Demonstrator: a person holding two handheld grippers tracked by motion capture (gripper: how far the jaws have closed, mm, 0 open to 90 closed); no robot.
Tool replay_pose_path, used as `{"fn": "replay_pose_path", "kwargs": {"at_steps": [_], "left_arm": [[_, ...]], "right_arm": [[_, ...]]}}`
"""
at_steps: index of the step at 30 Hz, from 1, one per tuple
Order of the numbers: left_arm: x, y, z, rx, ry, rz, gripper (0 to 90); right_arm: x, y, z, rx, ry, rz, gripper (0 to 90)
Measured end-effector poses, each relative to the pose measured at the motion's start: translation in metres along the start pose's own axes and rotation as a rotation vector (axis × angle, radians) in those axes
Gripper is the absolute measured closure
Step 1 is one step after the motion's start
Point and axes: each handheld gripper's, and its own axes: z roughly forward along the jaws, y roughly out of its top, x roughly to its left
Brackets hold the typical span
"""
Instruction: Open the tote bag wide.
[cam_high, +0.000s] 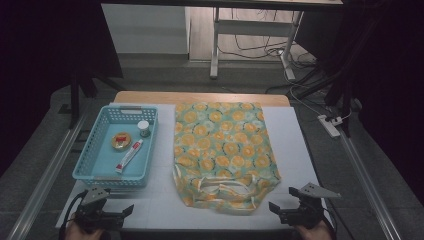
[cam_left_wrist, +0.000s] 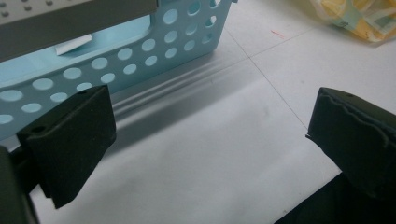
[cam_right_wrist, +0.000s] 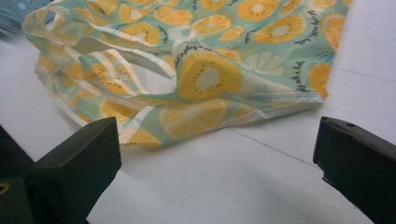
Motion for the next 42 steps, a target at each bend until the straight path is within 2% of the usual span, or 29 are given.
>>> {"fn": "replay_pose_path", "kwargs": {"at_steps": [6,14,22,34,36,42], "left_arm": [[0.0013,-0.0008,-0.0004,-0.004,-0.011,-0.011,0.8],[0.0005,-0.0008,-0.0003,-0.001,-0.013,0.003,0.3],[0.0001,-0.0005,0.0006,0.006,-0.004,-0.002,0.0],[0.0006,-0.0008,0.0003,0.005,-0.001,-0.007,0.0],[0.0007,-0.0008,0.0002,0.004,-0.002,-0.01,0.0],[0.0011,-0.0007,0.0002,0.002,-0.005,-0.012,0.0]], "right_arm": [[-0.0018,0.0001,-0.0003,-0.006,0.013,0.015,1.4],[0.0002,0.0004,0.0007,0.002,0.014,-0.007,1.5],[0.0018,0.0011,0.0031,0.026,0.018,-0.028,1.4],[0.0022,0.0019,0.0027,0.022,0.004,-0.023,0.4],[0.0027,0.0022,0.0032,0.03,0.014,-0.018,0.3],[0.0063,0.0046,0.0038,0.045,0.007,-0.047,0.3]]}}
